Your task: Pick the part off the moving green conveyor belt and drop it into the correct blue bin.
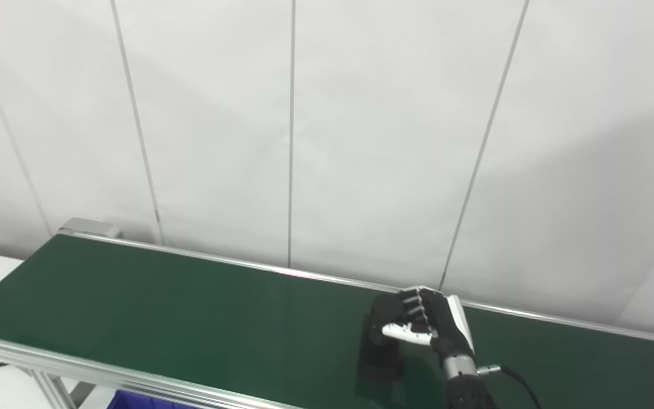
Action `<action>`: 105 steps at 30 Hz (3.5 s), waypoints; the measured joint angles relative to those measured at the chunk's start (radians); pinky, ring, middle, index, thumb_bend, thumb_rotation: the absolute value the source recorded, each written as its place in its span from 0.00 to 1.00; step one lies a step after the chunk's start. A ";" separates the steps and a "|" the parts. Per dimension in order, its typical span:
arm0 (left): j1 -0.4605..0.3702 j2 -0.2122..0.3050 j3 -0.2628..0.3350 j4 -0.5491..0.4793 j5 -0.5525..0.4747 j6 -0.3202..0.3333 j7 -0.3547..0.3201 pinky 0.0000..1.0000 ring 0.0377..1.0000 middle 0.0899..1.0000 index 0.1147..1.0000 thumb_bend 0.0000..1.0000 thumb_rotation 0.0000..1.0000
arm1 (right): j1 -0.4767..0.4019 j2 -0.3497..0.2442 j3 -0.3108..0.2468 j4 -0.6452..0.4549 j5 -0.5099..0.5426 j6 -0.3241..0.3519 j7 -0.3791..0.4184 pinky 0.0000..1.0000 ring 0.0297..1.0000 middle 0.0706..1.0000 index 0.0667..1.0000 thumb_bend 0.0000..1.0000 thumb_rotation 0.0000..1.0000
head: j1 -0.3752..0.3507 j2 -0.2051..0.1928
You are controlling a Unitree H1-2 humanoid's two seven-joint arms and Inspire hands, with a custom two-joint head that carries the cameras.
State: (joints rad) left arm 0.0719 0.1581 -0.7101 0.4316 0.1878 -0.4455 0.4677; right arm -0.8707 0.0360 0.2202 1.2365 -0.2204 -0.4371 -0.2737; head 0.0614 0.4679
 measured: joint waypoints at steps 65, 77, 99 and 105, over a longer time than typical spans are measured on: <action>0.164 0.029 0.478 -0.301 -0.190 0.002 -0.535 0.96 0.98 0.97 0.94 0.86 1.00 | 1.113 -0.171 -0.345 -1.366 -0.049 0.340 0.169 0.37 0.38 0.46 0.50 0.51 0.00 | -0.597 0.299; 0.157 0.025 0.521 -0.309 -0.222 0.003 -0.599 0.94 0.97 0.96 0.94 0.83 1.00 | 1.099 -0.169 -0.313 -1.364 -0.085 0.340 0.169 0.36 0.38 0.45 0.51 0.51 0.00 | -0.638 0.314; 0.158 0.006 0.536 -0.311 -0.197 0.003 -0.613 0.93 0.96 0.96 0.94 0.83 1.00 | 1.101 -0.180 -0.283 -1.364 -0.124 0.341 0.178 0.59 0.64 0.67 0.62 0.78 0.22 | -0.609 0.319; 0.162 0.005 0.536 -0.314 -0.197 0.003 -0.616 0.93 0.96 0.96 0.94 0.80 1.00 | 1.105 -0.187 -0.283 -1.365 -0.122 0.341 0.181 0.63 0.68 0.70 0.67 0.86 0.29 | -0.604 0.321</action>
State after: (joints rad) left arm 0.2336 0.1631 -0.1741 0.1179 -0.0088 -0.4421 -0.1487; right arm 0.2346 -0.1511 -0.0629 -0.1283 -0.3422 -0.0959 -0.0929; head -0.5430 0.7885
